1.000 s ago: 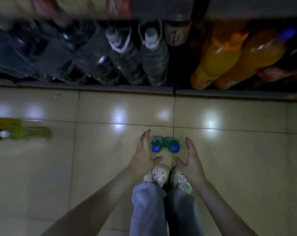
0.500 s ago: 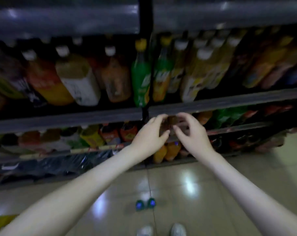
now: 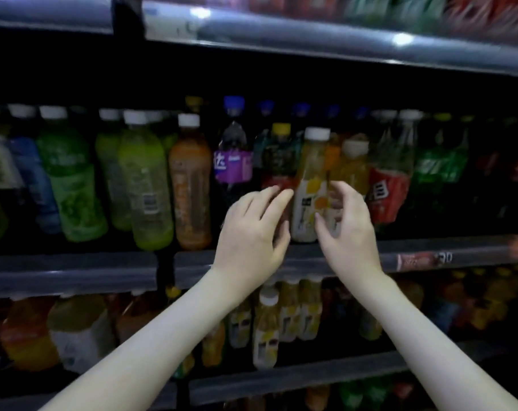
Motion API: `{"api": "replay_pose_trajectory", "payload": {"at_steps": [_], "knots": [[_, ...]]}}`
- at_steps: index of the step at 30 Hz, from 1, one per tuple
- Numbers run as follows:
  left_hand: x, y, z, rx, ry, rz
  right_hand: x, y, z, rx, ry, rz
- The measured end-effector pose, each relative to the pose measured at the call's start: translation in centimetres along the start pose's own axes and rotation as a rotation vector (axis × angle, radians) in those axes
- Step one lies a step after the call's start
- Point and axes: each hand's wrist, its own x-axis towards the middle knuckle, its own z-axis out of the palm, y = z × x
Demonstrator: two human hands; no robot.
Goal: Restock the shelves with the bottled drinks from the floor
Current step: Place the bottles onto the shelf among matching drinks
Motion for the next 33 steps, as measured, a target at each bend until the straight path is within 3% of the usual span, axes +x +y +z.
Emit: {"api": "replay_pose_trajectory", "payload": {"at_steps": [3,7,10,13,16,21,25,28,31,33], "knots": [[1.2,0.4,3.0,0.205,-0.039,-0.083,2.3,2.6,0.7,-0.082,0.022,0.022],[3.4,0.8,5.7,0.337,-0.079,-0.164,5.2,3.7,2.3,-0.265,0.069,-0.134],[3.5,0.9,6.9,0.377,-0.096,-0.178,6.2,3.6,3.5,-0.445,0.056,-0.210],[2.9,-0.1,7.7,0.371,-0.106,-0.188,6.6,3.7,4.1,-0.471,0.019,-0.227],[2.3,-0.9,7.8,0.354,-0.123,-0.155,6.9,4.0,4.0,-0.397,-0.015,-0.235],[2.0,0.3,8.2,0.243,-0.045,-0.192,5.7,4.2,3.6,-0.216,0.113,-0.372],[1.1,1.4,8.2,0.061,0.097,-0.284,2.7,4.9,3.0,0.201,0.030,-0.604],[-0.3,1.9,7.8,-0.086,0.130,-0.152,1.1,5.5,1.5,0.436,-0.054,-0.552],[-1.6,3.1,7.4,-0.164,0.154,0.006,-0.1,5.9,-0.8,0.486,-0.179,-0.409],[-1.9,4.3,6.7,-0.196,0.177,0.076,-1.1,5.9,-2.2,0.494,-0.135,-0.417]]}}
